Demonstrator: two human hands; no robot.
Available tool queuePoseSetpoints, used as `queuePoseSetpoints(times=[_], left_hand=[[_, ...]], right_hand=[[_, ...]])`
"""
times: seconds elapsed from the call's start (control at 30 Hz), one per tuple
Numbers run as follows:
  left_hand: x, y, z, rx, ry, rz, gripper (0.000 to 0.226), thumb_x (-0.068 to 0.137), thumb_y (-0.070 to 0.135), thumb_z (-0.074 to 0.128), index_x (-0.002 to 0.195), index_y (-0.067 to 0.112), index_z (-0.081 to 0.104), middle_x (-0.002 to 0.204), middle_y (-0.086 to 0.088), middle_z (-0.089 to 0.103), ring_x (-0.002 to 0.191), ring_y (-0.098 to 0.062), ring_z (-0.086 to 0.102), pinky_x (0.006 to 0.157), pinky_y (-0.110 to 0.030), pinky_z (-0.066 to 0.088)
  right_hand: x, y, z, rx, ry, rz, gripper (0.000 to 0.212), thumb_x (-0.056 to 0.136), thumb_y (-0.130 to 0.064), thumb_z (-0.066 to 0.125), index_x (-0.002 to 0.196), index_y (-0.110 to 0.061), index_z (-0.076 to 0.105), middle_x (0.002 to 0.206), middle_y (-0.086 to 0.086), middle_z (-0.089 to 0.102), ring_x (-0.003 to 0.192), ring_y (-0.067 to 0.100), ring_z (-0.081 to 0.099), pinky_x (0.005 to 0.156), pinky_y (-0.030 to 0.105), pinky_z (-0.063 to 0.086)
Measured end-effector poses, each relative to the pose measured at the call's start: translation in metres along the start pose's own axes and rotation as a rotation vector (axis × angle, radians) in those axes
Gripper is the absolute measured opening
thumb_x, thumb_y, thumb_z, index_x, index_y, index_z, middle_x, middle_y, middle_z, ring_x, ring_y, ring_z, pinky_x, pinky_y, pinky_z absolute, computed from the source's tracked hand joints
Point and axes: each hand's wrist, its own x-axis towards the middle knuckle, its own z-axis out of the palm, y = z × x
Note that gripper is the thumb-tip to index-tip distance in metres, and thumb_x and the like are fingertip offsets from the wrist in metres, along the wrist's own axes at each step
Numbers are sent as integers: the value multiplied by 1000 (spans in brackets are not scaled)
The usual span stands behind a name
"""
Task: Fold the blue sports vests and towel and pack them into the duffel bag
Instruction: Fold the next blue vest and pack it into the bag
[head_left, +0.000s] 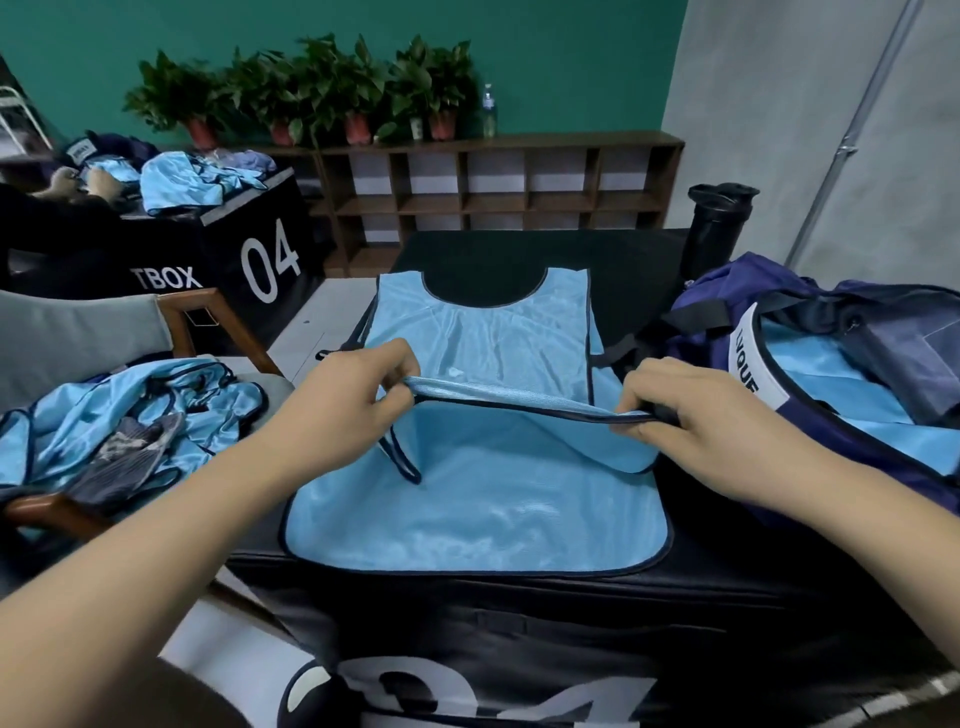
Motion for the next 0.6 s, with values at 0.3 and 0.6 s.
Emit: queuePoseSetpoints(times=[0.3, 0.6], left_hand=[[-20, -18, 28, -75, -93, 42, 32, 105, 57, 50, 124, 32, 46, 68, -2, 52, 60, -21, 51, 61, -35, 41], [-46, 7, 45, 287, -152, 92, 83, 66, 96, 63, 107, 31, 34, 73, 10, 51, 60, -15, 52, 57, -36, 41]], right_hand=[[-4, -2, 2, 43, -35, 25, 16, 94, -21, 74, 86, -30, 64, 87, -9, 60, 86, 17, 58, 72, 21, 43], [-5, -7, 5, 66, -40, 35, 21, 93, -12, 76, 85, -28, 65, 88, -7, 63, 85, 19, 61, 72, 30, 48]])
